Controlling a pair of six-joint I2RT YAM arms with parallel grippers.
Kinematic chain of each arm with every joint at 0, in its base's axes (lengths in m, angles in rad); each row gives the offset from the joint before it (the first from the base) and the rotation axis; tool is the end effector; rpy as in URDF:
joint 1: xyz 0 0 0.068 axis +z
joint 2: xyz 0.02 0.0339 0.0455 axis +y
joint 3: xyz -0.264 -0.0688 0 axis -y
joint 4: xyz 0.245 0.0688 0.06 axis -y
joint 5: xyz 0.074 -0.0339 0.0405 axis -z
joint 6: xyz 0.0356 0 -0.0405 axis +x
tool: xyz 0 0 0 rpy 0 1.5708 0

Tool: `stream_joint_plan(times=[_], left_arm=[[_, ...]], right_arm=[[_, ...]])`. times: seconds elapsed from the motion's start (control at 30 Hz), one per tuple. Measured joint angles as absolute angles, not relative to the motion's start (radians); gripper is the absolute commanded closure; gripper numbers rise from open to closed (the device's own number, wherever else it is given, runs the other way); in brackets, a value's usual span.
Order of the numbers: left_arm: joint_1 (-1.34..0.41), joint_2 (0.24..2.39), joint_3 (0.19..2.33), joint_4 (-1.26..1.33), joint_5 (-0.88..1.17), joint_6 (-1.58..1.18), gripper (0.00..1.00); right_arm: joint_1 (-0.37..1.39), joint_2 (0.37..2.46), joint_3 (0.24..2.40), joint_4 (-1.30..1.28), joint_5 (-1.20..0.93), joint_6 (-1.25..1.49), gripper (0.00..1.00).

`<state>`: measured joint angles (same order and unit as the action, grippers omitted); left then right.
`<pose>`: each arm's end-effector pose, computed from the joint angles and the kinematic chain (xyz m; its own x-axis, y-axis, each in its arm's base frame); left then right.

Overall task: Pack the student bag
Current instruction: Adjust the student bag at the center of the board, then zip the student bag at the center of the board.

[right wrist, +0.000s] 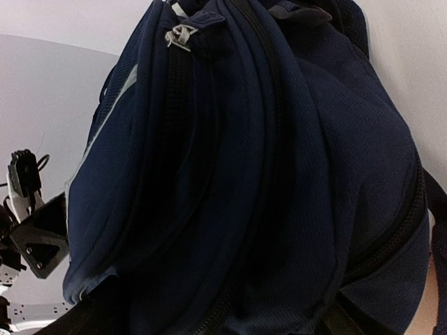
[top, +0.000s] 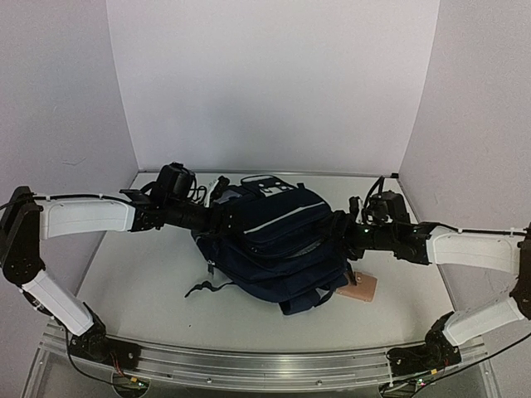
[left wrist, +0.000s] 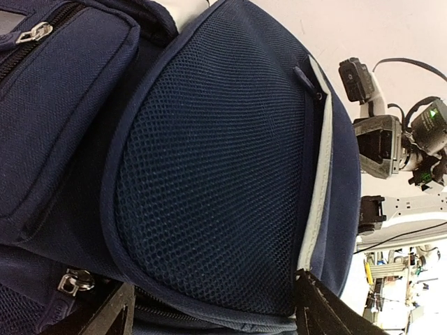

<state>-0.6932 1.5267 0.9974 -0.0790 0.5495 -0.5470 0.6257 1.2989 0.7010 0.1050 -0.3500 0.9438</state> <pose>0.2464 -0.2289 0.2457 -0.8303 0.1131 -0.5456 0.5183 0.5163 -0.6817 0.2198 0.1739 0.2286 -0.8688 0.3107 -0.3855 -0.1559 0.5673 0.8086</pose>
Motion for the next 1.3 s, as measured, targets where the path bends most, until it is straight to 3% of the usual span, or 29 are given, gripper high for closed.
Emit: stream_joint_plan(times=[0.17,0.33,0.47,0.6,0.7,1.2,1.3], left_arm=[[-0.708,1.502,0.997,-0.081,0.518,-0.542,0.13],[-0.708,1.375,0.983,-0.185,0.425,-0.509,0.11],[-0.641,1.27,0.963,-0.264,0.353,-0.495,0.19],[-0.563,1.23,0.907,-0.292,0.312,-0.488,0.32],[-0.543,1.24,0.864,-0.288,0.326,-0.494,0.36],[-0.543,1.484,0.86,-0.127,0.525,-0.526,0.38],[-0.543,1.52,0.871,-0.113,0.534,-0.524,0.44]], right_arm=[[0.634,1.369,0.731,0.15,-0.288,0.933,0.44],[0.608,1.491,0.849,0.175,-0.227,0.876,0.48],[0.561,1.591,0.958,0.185,-0.216,0.811,0.45],[0.529,1.658,1.053,0.183,-0.214,0.758,0.26],[0.524,1.667,1.083,0.177,-0.209,0.725,0.19],[0.525,1.473,0.951,0.087,-0.159,0.689,0.22],[0.525,1.439,0.936,0.081,-0.157,0.691,0.24]])
